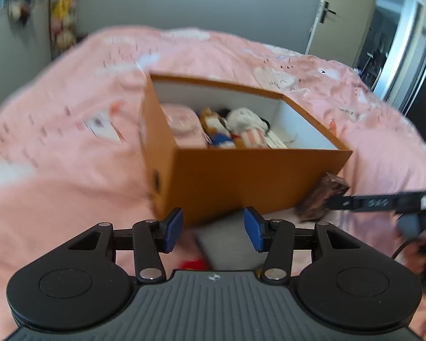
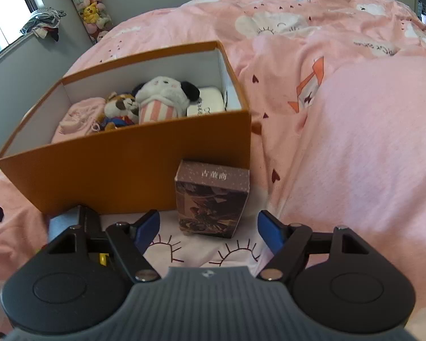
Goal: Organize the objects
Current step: 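Withdraw both tools and move them toward the items beside the box, then grasp the dark gray square box with the left tool while the right tool grasps the brown card box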
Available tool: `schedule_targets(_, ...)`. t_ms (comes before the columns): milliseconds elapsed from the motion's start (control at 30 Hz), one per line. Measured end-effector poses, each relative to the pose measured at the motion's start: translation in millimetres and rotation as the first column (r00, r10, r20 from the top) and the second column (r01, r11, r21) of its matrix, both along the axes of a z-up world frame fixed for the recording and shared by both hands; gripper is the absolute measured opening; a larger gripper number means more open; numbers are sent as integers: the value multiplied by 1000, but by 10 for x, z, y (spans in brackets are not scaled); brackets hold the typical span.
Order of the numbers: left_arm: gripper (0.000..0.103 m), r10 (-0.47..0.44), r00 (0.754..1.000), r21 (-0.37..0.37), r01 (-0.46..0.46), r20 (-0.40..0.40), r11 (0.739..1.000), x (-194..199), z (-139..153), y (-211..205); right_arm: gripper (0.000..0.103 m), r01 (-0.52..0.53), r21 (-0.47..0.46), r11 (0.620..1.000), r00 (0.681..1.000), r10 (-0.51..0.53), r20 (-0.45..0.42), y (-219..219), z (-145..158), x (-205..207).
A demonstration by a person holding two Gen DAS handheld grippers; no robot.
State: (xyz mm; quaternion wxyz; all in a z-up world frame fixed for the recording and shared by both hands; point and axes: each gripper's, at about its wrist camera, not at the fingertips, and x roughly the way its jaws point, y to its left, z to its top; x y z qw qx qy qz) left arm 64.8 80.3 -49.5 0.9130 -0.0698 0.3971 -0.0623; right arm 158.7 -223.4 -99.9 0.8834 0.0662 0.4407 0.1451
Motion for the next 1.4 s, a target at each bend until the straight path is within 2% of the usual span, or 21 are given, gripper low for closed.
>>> schedule_targets(100, 69, 41, 997, -39, -44, -64, 998, 91, -169, -49, 77, -7, 5, 1000, 1000, 7, 8, 29, -43, 34)
schedule_targets(167, 70, 66, 992, -70, -73, -104, 995, 146, -266, -47, 77, -16, 12, 1000, 1000, 16, 21, 49, -56, 60)
schedule_targets(300, 79, 104, 978, -142, -131, -181, 981, 241, -459, 2, 77, -21, 5, 1000, 999, 21, 29, 87, -118, 113)
schedule_targets(400, 79, 131, 965, -167, -171, -225, 971, 299, -588, 56, 75, -21, 12, 1000, 999, 20, 25, 92, -175, 153)
schedule_targets(500, 82, 149, 961, -165, -190, -233, 968, 335, -667, 99, 72, -28, 7, 1000, 999, 28, 19, 111, -232, 178)
schedule_targets(667, 93, 165, 950, -232, -229, -264, 945, 411, -785, 175, 72, -42, -7, 999, 999, 42, 11, 167, -327, 210)
schedule_targets(700, 94, 160, 948, -248, -231, -273, 941, 427, -821, 185, 69, -41, -12, 999, 999, 41, 10, 176, -343, 220)
schedule_targets(767, 94, 150, 943, -289, -238, -296, 927, 461, -882, 206, 63, -33, -19, 999, 999, 34, 12, 173, -365, 236)
schedule_targets(833, 95, 136, 938, -329, -244, -318, 912, 503, -934, 221, 62, -24, -18, 1000, 1000, 24, 9, 154, -380, 250)
schedule_targets(967, 96, 122, 937, -348, -239, -326, 906, 539, -965, 215, 62, -26, -13, 1000, 1000, 26, 15, 147, -370, 245)
schedule_targets(1033, 89, 122, 939, -352, -238, -322, 905, 516, -938, 229, 62, -30, -12, 999, 999, 31, 24, 141, -336, 229)
schedule_targets(1200, 59, 129, 952, -351, -226, -279, 908, 375, -750, 264, 61, -48, -38, 998, 996, 50, 67, 110, -159, 94)
schedule_targets(1333, 51, 101, 967, -340, -178, -232, 924, 264, -596, 198, 61, -82, -41, 996, 995, 84, 56, 77, -30, 6)
schedule_targets(1400, 44, 87, 977, -331, -149, -195, 932, 217, -495, 158, 61, -94, -20, 995, 995, 95, 35, 38, 32, -16)
